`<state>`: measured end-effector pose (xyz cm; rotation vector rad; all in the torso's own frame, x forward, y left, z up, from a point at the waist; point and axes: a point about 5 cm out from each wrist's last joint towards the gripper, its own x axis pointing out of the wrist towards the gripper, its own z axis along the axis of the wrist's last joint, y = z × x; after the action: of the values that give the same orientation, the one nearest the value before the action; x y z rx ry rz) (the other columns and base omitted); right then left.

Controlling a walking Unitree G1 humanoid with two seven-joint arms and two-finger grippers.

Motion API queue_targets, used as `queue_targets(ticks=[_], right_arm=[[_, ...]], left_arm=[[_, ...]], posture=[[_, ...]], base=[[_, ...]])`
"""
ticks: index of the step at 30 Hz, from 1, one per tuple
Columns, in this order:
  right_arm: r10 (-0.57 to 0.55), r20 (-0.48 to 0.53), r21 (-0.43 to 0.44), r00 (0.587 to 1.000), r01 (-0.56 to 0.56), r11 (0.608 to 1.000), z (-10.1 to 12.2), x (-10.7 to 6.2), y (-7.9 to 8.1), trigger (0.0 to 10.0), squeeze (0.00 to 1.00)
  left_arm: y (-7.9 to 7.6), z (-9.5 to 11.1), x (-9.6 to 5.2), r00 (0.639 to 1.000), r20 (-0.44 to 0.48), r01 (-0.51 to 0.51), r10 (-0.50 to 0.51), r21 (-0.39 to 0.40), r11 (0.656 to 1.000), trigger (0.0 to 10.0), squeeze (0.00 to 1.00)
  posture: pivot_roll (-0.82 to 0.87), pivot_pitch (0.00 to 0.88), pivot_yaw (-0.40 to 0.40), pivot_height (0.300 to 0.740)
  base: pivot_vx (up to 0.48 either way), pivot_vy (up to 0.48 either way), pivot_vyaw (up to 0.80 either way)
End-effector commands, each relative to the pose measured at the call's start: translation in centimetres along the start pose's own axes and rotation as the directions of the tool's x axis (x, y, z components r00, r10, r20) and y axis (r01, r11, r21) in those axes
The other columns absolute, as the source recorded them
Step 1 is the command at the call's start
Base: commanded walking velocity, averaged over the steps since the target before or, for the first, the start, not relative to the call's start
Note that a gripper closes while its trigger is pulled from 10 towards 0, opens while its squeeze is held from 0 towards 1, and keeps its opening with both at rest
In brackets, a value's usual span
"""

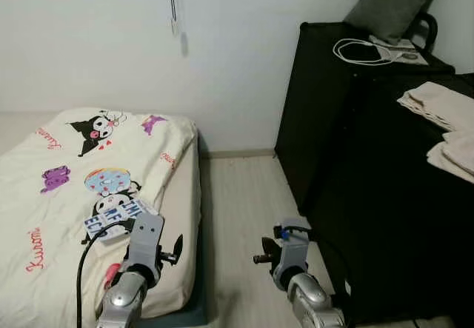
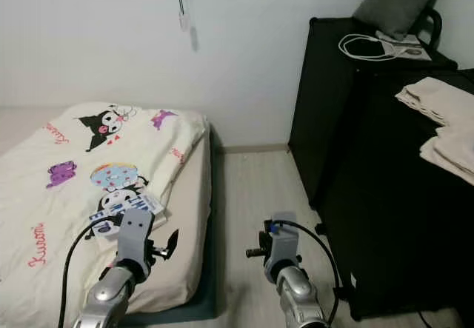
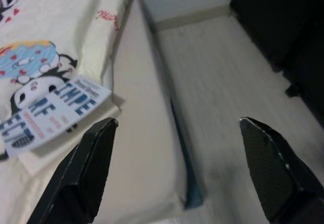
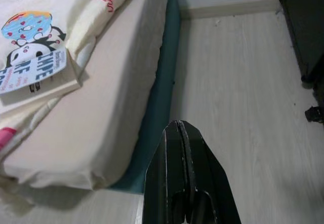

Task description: Clean up the room

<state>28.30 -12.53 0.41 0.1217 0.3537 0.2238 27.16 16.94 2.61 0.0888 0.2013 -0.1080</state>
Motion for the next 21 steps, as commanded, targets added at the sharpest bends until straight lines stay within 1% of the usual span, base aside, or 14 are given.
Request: queue_targets(ticks=[1, 11, 12, 13, 17, 21], right_arm=[[-0.013, -0.009, 0.010, 1.000, 0.014, 1.000, -0.35, -0.23, -0.33, 10.0, 0.00], [-0.017, -0.010, 0.014, 1.000, 0.017, 1.000, -0.44, -0.29, -0.33, 10.0, 0.00], [-0.018, -0.010, 0.015, 1.000, 0.018, 1.000, -0.50, -0.32, -0.34, 10.0, 0.00], [-0.020, -0.011, 0.016, 1.000, 0.020, 1.000, -0.59, -0.39, -0.38, 10.0, 0.00], [-0.022, -0.013, 0.018, 1.000, 0.022, 1.000, -0.68, -0.46, -0.42, 10.0, 0.00], [-0.025, -0.014, 0.020, 1.000, 0.026, 0.999, -0.75, -0.51, -0.48, 10.0, 0.00]], left_arm=[[0.00, -0.42, -0.16, 1.000, -0.025, 0.007, -0.007, 0.003, 1.000, 10.0, 0.00], [0.04, -0.31, -0.06, 1.000, -0.025, 0.014, -0.014, 0.006, 1.000, 10.0, 0.00], [0.06, -0.32, -0.04, 0.999, -0.031, 0.020, -0.020, 0.016, 1.000, 10.0, 0.00], [0.00, -0.30, 0.04, 0.999, -0.036, 0.028, -0.028, -0.002, 1.000, 10.0, 0.00], [-0.01, -0.21, 0.13, 0.999, -0.037, 0.031, -0.031, -0.007, 0.999, 10.0, 0.00], [0.12, -0.16, 0.33, 0.999, -0.049, 0.019, -0.020, -0.010, 1.000, 10.0, 0.00]], posture=[[-0.01, 0.109, -0.001, 0.740], [-0.01, 0.112, 0.004, 0.740], [-0.01, 0.111, 0.005, 0.740], [-0.01, 0.113, 0.006, 0.740], [-0.01, 0.113, 0.008, 0.740], [-0.01, 0.115, 0.009, 0.740]], base=[[0.000, -0.442, 0.00], [0.000, -0.443, 0.00], [0.000, 0.000, 0.00], [0.000, 0.461, 0.00], [0.000, 0.461, 0.00], [0.000, 0.000, 0.00]])
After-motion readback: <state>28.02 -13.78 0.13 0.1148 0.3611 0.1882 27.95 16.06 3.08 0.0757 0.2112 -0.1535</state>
